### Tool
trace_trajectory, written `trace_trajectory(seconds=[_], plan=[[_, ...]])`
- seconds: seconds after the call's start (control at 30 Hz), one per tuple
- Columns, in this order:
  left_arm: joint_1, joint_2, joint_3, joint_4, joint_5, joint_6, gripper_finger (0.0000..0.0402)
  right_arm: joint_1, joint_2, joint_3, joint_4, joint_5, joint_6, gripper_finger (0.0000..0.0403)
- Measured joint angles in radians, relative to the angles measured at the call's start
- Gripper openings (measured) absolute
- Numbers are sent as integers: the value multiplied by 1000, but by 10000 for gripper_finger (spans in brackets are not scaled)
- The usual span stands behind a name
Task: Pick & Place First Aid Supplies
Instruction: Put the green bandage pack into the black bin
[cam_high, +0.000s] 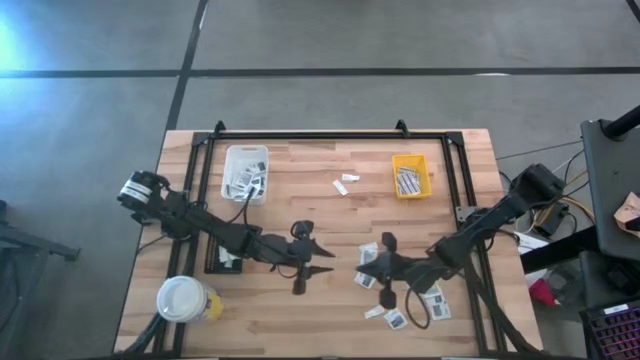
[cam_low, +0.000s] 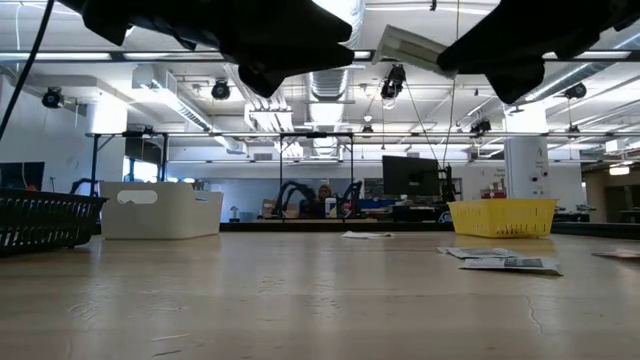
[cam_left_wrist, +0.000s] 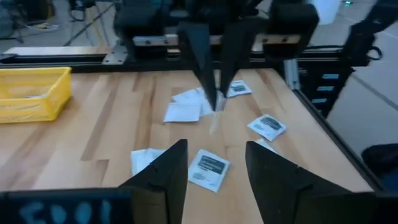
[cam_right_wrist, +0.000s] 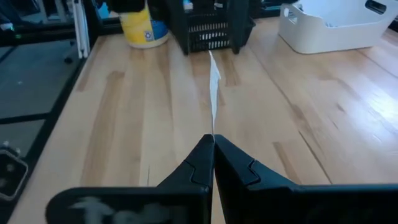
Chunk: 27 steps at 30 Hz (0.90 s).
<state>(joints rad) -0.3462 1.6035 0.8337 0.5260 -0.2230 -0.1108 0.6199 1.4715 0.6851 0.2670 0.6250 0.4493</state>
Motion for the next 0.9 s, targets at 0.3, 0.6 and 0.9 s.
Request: trace_trajectory(seconds=[0.3, 0.6, 0.9], plan=[[0, 0, -1, -2, 2, -2, 154, -31, 39, 52, 3, -5, -7, 8], [0, 0, -2, -1, -1, -2, 154, -51, 86, 86, 9, -34, -4, 8], [0, 0, -3, 5, 1, -26, 145, -75, 115, 113, 40, -31, -4, 8]])
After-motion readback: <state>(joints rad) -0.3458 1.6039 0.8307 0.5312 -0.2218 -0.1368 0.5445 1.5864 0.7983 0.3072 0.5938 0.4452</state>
